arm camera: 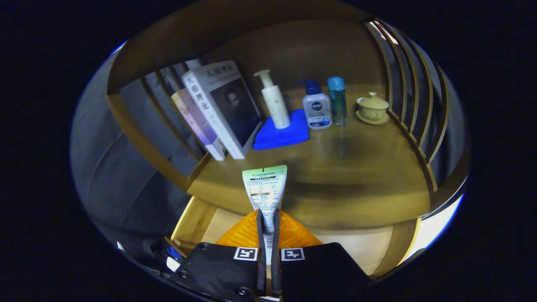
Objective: Pull open the drawer, take out the items inside it, and place them on the countertop above the cabinet.
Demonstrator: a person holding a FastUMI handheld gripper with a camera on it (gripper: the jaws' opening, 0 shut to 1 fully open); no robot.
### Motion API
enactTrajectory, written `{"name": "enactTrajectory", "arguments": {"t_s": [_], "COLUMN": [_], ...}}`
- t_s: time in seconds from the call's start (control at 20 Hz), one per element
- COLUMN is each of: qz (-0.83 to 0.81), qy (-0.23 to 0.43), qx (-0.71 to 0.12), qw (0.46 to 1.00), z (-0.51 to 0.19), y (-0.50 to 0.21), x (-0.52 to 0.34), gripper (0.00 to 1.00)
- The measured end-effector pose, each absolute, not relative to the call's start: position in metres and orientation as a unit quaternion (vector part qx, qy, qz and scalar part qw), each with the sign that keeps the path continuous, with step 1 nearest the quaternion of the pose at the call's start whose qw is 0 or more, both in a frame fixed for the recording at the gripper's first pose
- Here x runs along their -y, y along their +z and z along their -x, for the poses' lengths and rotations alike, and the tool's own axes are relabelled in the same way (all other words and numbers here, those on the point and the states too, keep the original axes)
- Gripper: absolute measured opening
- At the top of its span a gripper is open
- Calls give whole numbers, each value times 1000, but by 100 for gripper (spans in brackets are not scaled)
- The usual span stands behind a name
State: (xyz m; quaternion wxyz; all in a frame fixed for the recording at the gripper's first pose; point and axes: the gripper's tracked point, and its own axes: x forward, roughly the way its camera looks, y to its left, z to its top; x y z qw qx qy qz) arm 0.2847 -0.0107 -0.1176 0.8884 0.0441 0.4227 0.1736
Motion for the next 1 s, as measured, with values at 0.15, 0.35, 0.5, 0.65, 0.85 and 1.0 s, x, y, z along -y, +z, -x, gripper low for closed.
{"name": "enactTrajectory", "arguments": {"t_s": [0.15, 0.35, 0.5, 0.65, 0.85, 1.0], "qz": [-64, -118, -139, -180, -208, -220], "qy": [146, 131, 113, 93, 61, 57], "qx": [-428, -440, -450, -465, -481, -455], "qw": [890, 881, 875, 862, 849, 861], "z": [-317, -340, -360, -369, -374, -385], "y": [-121, -121, -129, -134, -143, -138], "x": [23, 25, 22, 18, 23, 20], "gripper": [6, 6, 6, 6, 11, 18]}}
